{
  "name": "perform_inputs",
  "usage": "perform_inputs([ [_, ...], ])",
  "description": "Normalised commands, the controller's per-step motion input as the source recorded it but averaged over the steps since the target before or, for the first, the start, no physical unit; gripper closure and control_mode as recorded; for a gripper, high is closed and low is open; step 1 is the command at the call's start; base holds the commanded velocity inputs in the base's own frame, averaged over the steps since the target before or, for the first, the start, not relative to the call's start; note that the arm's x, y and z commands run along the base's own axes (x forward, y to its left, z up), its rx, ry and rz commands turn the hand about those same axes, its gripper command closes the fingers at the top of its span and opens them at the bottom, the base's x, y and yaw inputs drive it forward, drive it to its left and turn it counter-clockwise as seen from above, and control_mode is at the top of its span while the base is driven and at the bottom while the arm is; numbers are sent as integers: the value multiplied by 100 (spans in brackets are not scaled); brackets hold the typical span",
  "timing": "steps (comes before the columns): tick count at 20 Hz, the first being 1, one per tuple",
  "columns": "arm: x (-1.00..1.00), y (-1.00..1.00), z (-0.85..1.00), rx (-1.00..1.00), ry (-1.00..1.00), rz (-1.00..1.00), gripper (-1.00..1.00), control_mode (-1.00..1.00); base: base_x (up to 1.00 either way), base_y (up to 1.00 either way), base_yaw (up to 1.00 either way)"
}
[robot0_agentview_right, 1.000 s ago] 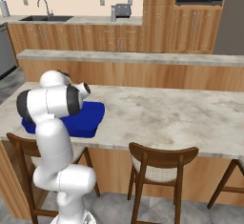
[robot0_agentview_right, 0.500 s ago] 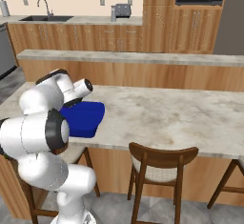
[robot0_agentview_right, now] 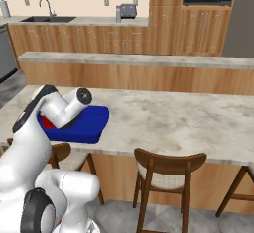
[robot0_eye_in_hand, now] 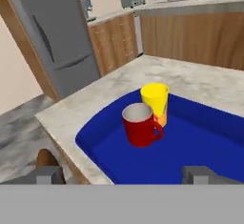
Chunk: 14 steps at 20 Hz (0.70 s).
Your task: There is a tray on the dining counter. Grab the cup, mug, and pitcher and place them on the tray. The pitcher may be placed next to the tray if it cannot fit the tray.
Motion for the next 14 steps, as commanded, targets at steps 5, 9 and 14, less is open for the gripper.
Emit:
perform_inputs([
  [5,-11,-44,57,-15,17,-51,-100,-100,0,0,0],
  [9,-1,-41,47,-17,29,-40,-100,-100,0,0,0],
  [14,-1,-41,11,-17,29,-35,-100,-100,0,0,0],
])
